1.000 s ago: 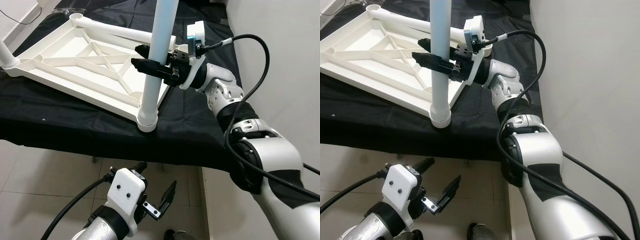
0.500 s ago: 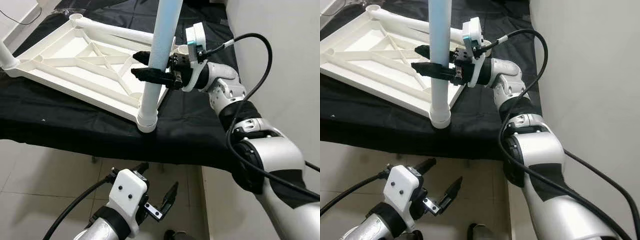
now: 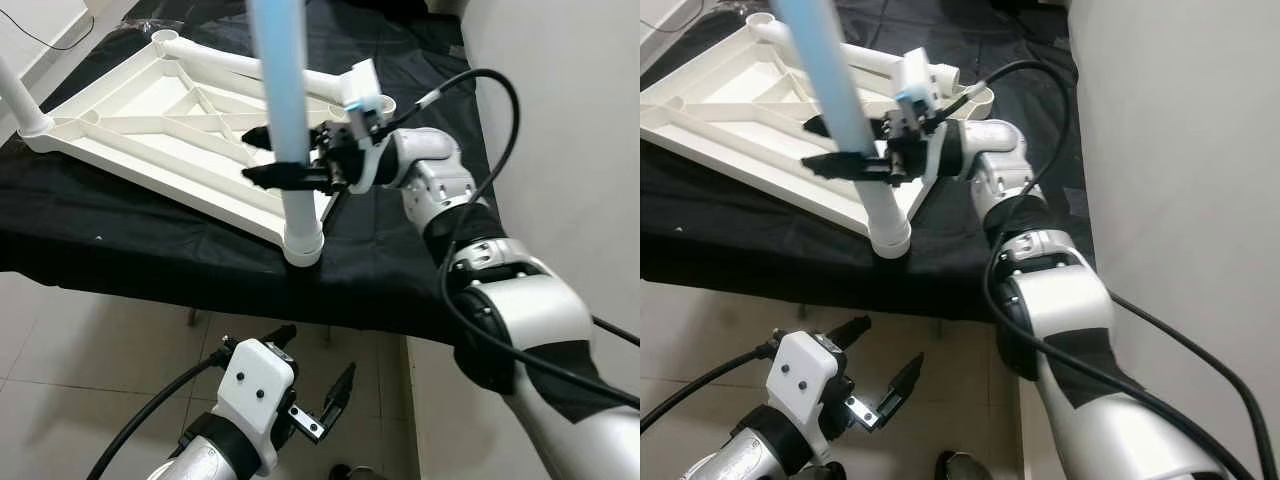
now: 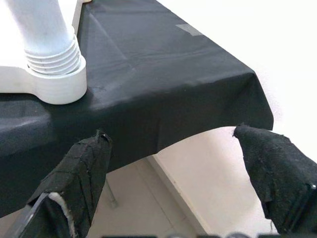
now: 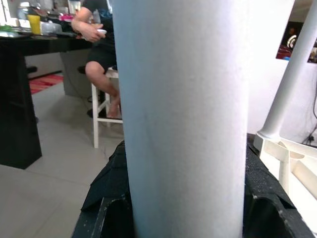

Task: Building children table

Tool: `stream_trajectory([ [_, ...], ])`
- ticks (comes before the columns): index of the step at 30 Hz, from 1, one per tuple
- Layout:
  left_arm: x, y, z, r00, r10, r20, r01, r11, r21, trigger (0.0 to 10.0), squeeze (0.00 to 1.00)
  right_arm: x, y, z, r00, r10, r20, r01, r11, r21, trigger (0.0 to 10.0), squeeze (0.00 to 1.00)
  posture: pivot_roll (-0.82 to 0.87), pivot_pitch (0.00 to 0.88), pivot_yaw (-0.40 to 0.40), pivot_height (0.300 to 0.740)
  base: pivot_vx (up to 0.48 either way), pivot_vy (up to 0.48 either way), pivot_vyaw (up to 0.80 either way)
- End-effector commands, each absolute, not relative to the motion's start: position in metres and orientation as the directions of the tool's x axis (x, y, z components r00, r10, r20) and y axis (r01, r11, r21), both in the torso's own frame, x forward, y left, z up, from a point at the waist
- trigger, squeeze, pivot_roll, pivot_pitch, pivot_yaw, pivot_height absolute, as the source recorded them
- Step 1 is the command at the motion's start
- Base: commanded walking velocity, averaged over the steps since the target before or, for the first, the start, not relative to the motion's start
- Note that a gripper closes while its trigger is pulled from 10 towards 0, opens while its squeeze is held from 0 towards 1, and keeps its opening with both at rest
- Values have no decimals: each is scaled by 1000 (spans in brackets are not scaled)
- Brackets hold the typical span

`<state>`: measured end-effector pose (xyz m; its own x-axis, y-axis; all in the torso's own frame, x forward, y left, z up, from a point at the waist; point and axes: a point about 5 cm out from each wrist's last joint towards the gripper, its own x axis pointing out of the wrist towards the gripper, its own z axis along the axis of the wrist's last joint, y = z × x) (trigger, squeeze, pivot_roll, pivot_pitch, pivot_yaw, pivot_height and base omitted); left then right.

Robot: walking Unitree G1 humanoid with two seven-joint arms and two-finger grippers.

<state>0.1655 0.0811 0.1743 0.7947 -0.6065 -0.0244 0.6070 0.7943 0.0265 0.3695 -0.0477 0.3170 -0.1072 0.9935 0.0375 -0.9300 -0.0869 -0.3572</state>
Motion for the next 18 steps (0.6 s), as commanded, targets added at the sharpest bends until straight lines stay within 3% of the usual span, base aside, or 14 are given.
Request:
stream_trajectory([
  [1, 164, 80, 168, 791, -609, -54, 611, 792, 18, 10000, 0, 372, -49, 243, -51, 993, -105, -995, -60, -84, 0, 0, 184, 303, -110, 740, 0, 0, 0],
  [12, 164, 80, 169, 793, -608, -51, 609, 793, 19, 10000, 0, 382, -51, 249, 129, 992, -9, -989, 128, -72, 0, 0, 179, 306, -110, 740, 0, 0, 0],
  [18, 165, 81, 168, 794, -606, -52, 607, 794, 20, 10000, 0, 393, -57, 263, 309, 945, 108, -949, 314, -23, 0, 0, 179, 307, -106, 740, 0, 0, 0],
])
